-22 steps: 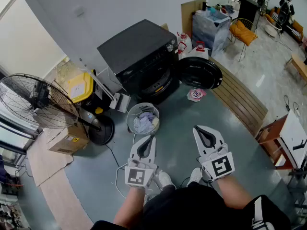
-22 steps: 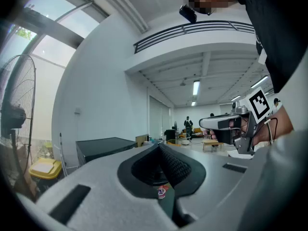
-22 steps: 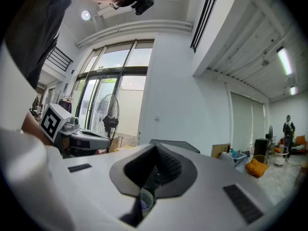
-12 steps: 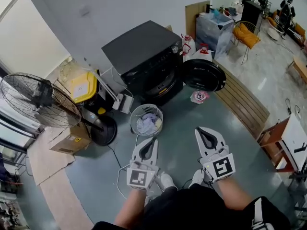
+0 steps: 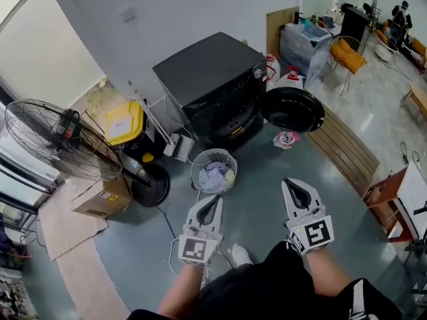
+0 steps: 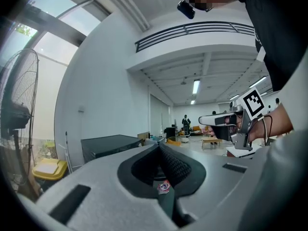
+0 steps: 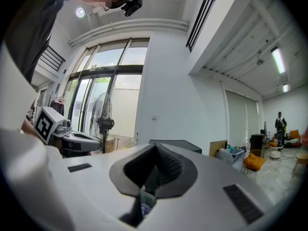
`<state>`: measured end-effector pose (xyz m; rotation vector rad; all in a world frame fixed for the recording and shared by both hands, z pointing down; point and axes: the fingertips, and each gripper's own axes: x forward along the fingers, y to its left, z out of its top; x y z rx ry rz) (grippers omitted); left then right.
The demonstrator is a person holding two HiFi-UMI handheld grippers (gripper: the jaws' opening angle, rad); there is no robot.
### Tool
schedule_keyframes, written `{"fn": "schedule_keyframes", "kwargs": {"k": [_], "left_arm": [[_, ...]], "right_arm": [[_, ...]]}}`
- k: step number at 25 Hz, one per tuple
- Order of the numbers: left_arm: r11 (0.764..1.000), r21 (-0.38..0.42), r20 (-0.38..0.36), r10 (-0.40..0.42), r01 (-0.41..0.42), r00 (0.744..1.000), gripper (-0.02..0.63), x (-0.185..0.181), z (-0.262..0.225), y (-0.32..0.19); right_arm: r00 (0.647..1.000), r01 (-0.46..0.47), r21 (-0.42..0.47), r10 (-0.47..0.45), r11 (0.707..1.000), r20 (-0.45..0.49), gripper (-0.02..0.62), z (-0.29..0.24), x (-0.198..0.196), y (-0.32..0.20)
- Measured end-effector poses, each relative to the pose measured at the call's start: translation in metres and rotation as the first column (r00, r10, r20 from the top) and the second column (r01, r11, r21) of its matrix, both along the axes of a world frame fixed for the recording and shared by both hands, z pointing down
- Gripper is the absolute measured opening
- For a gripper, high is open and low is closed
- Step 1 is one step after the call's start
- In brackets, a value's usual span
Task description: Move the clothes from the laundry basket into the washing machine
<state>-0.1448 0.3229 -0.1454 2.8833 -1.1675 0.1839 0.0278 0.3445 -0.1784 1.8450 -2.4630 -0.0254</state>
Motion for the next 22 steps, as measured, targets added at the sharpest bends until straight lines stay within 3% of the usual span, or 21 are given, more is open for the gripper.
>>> {"fn": "schedule_keyframes", "kwargs": {"k": [5, 10, 22], "left_arm": [[1.000, -0.001, 0.019, 0.005, -0.005, 1.000, 0.005, -0.008, 0.010, -0.016], [1.000, -0.004, 0.042, 0.002, -0.002, 0.999, 0.005, 0.008, 0.019, -0.046], [0.997, -0.028, 0.098, -0.075, 0.078, 0.992, 0.005, 0.101, 0.043, -0.177]], "right_arm": [[1.000, -0.016, -0.002, 0.016, 1.000, 0.001, 0.008, 0.004, 0.001, -0.015], [1.000, 0.000, -0.010, 0.000, 1.000, 0.002, 0.008, 0.014, 0.018, -0.046], [0.988, 0.153, -0.043, -0.153, 0.987, 0.004, 0.008, 0.029, 0.096, -0.193]]}}
